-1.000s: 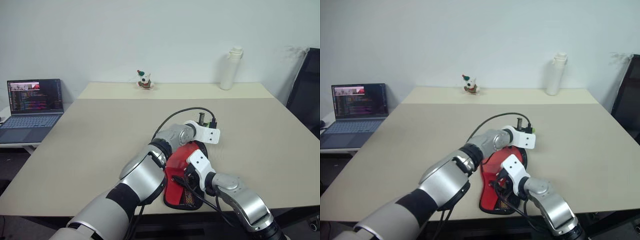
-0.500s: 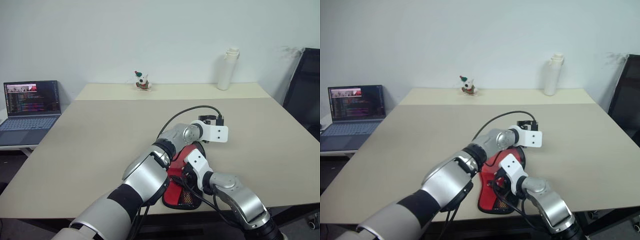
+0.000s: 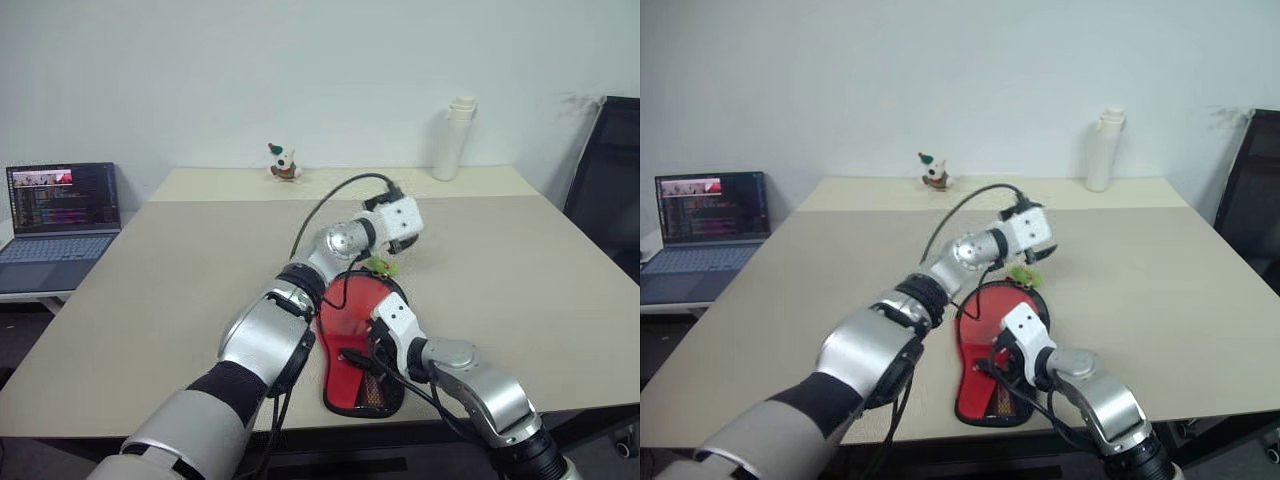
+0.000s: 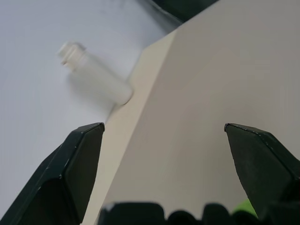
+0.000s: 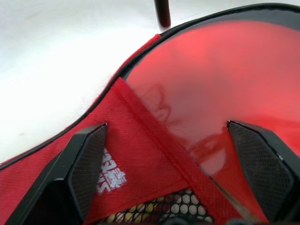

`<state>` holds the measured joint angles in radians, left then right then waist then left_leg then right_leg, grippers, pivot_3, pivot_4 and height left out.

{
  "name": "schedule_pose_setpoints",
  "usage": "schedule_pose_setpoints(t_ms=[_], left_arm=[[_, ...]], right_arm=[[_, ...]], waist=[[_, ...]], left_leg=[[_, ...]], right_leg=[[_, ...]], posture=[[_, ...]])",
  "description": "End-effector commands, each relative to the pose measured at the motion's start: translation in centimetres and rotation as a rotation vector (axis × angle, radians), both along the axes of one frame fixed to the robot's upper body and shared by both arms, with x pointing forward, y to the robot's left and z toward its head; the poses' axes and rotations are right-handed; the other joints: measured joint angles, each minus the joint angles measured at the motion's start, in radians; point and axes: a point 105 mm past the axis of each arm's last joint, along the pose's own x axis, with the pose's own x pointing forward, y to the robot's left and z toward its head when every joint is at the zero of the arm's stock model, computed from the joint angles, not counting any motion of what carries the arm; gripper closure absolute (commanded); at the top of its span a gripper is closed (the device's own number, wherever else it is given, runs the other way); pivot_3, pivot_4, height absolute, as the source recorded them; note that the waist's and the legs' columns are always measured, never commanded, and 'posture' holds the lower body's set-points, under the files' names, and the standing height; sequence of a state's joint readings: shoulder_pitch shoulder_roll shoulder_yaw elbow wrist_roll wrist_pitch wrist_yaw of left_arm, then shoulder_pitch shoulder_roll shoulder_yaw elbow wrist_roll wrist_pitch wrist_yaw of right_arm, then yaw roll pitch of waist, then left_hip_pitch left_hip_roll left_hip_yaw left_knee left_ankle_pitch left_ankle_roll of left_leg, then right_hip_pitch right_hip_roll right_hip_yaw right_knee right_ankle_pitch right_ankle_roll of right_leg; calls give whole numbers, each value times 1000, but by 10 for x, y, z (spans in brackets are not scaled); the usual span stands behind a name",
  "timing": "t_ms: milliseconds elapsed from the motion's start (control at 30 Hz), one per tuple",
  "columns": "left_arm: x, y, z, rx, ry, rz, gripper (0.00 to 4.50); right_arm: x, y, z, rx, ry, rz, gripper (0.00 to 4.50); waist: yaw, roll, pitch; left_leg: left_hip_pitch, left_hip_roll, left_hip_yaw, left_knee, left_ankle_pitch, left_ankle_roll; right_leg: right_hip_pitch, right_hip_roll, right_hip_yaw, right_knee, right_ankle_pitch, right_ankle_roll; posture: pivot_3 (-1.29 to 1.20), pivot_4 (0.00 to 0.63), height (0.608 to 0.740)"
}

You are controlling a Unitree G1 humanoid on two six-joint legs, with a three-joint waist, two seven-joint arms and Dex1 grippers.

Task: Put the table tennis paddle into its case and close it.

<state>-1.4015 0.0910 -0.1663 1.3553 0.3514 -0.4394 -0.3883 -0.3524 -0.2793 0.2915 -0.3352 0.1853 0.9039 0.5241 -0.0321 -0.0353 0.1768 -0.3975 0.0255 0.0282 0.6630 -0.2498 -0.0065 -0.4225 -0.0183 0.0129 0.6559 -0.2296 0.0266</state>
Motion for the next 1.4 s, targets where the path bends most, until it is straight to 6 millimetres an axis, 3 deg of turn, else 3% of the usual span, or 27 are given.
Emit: schedule_pose_setpoints(t_ms=[33, 167, 300, 467, 600, 733, 1000, 1100, 1200, 1400], left_arm=[[6, 31, 18, -157, 23, 22, 31], [4, 63, -10, -210, 152, -12, 31], [-8, 74, -40, -256, 305, -94, 31], [-39, 61, -68, -219, 426, -298, 31], [-58, 57, -93, -102, 492, -373, 31], [-67, 54, -109, -18, 505, -380, 31], [-76, 47, -121, -3, 531, -388, 31], [-77, 49, -124, -23, 543, -366, 31], [-78, 50, -126, -33, 548, -352, 31], [-83, 51, -129, -32, 556, -343, 31]], right_arm=[[-6, -5, 13, 43, 15, 11, 0], [-10, -17, 31, 75, 0, 6, 0], [-10, -38, 46, 77, -17, -17, 0], [-1, -68, 73, 77, -57, -49, 0], [20, -83, 98, 105, -114, -106, 0], [56, -88, 117, 160, -170, -217, 0], [123, -87, 122, 228, -138, -392, 0], [142, -83, 110, 234, -107, -438, 0], [155, -75, 103, 243, -87, -455, 0], [164, -42, 95, 237, -57, -407, 0]], waist=[[0, 0, 0], [2, 0, 0], [5, 0, 0], [7, 0, 0], [2, 0, 0], [-3, 0, 0], [1, 0, 0], [1, 0, 0], [1, 0, 0], [-2, 1, 1]], left_leg=[[0, 0, 0, 0, 0, 0], [-1, 0, 0, 0, 0, 0], [-1, 0, -1, 1, 0, 0], [-2, -1, -1, 1, 0, 0], [-1, 0, -1, 1, 0, 0], [1, 0, -1, 1, 0, 0], [-1, 0, 0, 1, 0, 0], [-1, 0, 1, 0, 0, 0], [-1, 0, 1, 0, 0, 0], [-1, 1, 0, 0, 0, 0]], right_leg=[[0, 0, 0, 0, 0, 0], [0, 0, 0, 1, 0, 0], [0, -1, -1, 1, 0, 0], [0, -2, -1, 0, 1, -1], [0, -1, -1, 1, 0, -1], [0, 0, 2, 2, 0, -1], [-2, -1, 3, 2, 3, -6], [-2, -1, 2, 2, 3, -6], [-2, -1, 2, 2, 3, -6], [-3, -1, 3, 3, 3, -6]], posture=[[0, 150, 740], [0, 150, 740], [0, 150, 740], [0, 150, 740], [0, 150, 740], [0, 150, 740], [0, 150, 740], [0, 150, 740], [0, 150, 740], [0, 150, 740]])
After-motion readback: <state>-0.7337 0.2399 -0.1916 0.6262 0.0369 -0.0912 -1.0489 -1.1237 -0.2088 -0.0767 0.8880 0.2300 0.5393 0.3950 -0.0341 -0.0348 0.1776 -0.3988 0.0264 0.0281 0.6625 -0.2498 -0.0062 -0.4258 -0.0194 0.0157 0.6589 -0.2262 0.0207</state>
